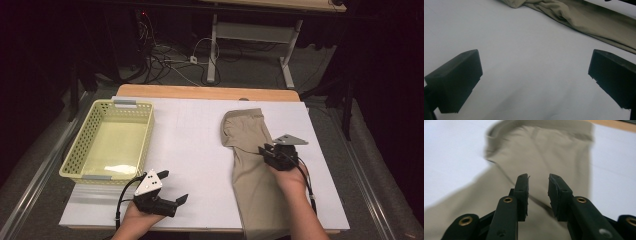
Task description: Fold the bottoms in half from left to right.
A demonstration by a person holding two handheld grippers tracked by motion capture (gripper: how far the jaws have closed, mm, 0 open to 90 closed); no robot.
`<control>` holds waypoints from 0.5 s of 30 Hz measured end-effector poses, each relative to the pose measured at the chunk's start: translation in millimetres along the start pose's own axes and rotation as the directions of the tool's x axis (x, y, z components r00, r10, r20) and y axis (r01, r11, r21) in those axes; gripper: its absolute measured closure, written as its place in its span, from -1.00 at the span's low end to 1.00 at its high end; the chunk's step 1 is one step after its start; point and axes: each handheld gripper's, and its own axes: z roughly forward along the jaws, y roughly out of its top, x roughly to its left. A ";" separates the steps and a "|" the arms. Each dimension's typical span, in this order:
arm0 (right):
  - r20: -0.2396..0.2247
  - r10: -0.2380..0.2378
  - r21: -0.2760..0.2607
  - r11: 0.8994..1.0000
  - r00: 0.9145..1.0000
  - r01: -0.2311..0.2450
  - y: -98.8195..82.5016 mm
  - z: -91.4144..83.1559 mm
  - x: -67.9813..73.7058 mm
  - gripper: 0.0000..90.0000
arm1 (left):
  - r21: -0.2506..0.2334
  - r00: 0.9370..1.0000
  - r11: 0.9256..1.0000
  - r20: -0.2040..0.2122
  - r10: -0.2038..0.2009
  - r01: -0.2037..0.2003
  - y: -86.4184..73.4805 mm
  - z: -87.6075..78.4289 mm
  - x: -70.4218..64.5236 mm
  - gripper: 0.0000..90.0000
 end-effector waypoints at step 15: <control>-0.085 -0.159 0.099 0.981 0.984 0.167 38.7 81.1 69.5 0.44 | -0.014 1.000 1.000 0.011 -0.002 0.003 -1.2 -1.9 0.3 -1.00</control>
